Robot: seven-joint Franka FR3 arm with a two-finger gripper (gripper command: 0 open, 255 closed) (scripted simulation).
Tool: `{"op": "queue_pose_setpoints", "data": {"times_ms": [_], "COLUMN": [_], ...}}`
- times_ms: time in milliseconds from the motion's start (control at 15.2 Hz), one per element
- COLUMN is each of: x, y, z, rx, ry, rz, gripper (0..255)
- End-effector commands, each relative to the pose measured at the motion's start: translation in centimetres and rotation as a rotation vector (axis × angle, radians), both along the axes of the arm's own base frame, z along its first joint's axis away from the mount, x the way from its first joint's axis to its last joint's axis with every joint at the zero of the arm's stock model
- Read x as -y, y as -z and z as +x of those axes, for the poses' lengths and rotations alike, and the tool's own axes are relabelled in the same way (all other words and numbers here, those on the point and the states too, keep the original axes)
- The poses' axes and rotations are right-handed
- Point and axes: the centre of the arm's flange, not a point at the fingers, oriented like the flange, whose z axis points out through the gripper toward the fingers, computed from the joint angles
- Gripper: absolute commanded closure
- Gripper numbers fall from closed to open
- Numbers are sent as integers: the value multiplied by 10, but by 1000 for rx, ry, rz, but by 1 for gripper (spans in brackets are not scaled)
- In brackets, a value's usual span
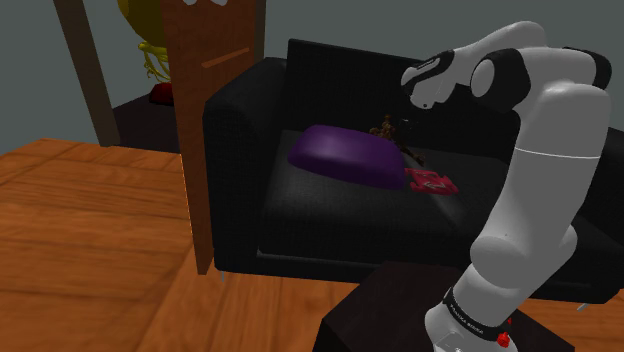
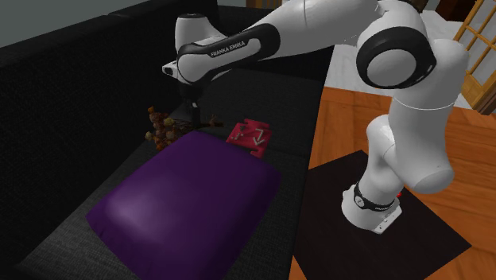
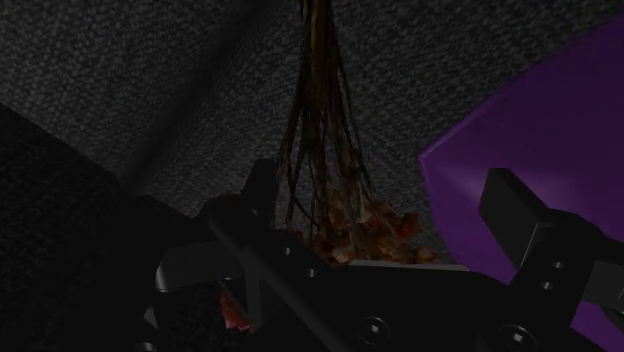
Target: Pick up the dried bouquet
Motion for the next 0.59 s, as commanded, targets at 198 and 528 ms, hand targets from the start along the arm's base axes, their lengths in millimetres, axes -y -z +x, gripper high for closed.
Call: {"op": "queue_pose_setpoints", "data": {"times_ms": [198, 528], "x": [27, 27], "y": [12, 42], "z": [8, 8], "rx": [15, 15], "ry": [-2, -2], "rz": [-7, -7], "gripper": [0, 0]}}
